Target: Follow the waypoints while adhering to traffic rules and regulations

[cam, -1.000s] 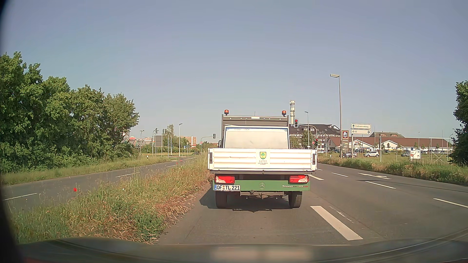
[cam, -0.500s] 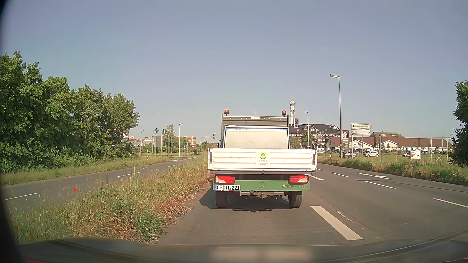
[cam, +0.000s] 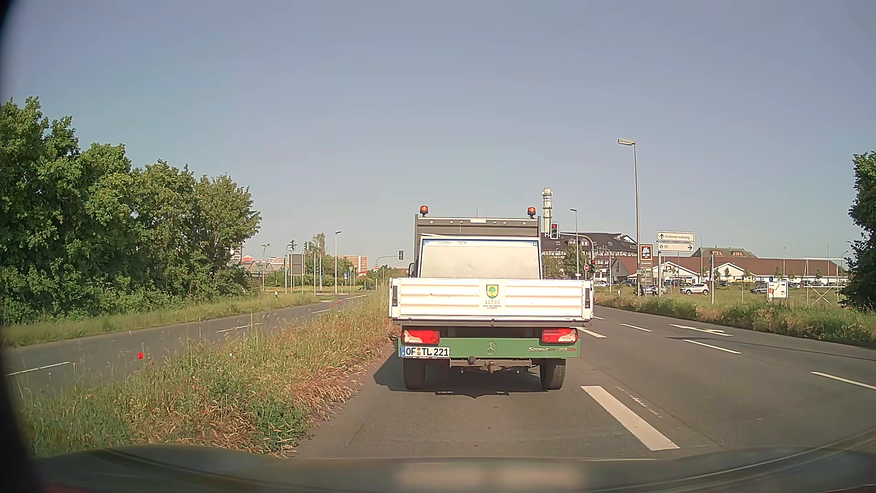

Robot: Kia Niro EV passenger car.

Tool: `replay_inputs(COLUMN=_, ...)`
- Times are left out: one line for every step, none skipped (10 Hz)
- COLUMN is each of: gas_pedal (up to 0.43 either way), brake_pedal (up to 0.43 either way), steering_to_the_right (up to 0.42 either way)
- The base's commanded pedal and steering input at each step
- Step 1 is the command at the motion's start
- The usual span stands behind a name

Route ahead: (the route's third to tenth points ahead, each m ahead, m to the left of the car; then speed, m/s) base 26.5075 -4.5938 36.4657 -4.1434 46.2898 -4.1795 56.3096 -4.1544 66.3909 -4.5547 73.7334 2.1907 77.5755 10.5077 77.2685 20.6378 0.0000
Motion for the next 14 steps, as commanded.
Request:
replay_inputs(gas_pedal=0.000, brake_pedal=0.274, steering_to_the_right=0.002)
replay_inputs(gas_pedal=0.000, brake_pedal=0.274, steering_to_the_right=0.002)
replay_inputs(gas_pedal=0.000, brake_pedal=0.274, steering_to_the_right=0.002)
replay_inputs(gas_pedal=0.000, brake_pedal=0.274, steering_to_the_right=0.002)
replay_inputs(gas_pedal=0.000, brake_pedal=0.274, steering_to_the_right=0.002)
replay_inputs(gas_pedal=0.000, brake_pedal=0.274, steering_to_the_right=0.002)
replay_inputs(gas_pedal=0.000, brake_pedal=0.274, steering_to_the_right=0.002)
replay_inputs(gas_pedal=0.000, brake_pedal=0.274, steering_to_the_right=0.002)
replay_inputs(gas_pedal=0.000, brake_pedal=0.274, steering_to_the_right=0.002)
replay_inputs(gas_pedal=0.000, brake_pedal=0.274, steering_to_the_right=0.002)
replay_inputs(gas_pedal=0.000, brake_pedal=0.268, steering_to_the_right=0.002)
replay_inputs(gas_pedal=0.000, brake_pedal=0.274, steering_to_the_right=0.002)
replay_inputs(gas_pedal=0.000, brake_pedal=0.274, steering_to_the_right=0.002)
replay_inputs(gas_pedal=0.000, brake_pedal=0.274, steering_to_the_right=0.002)
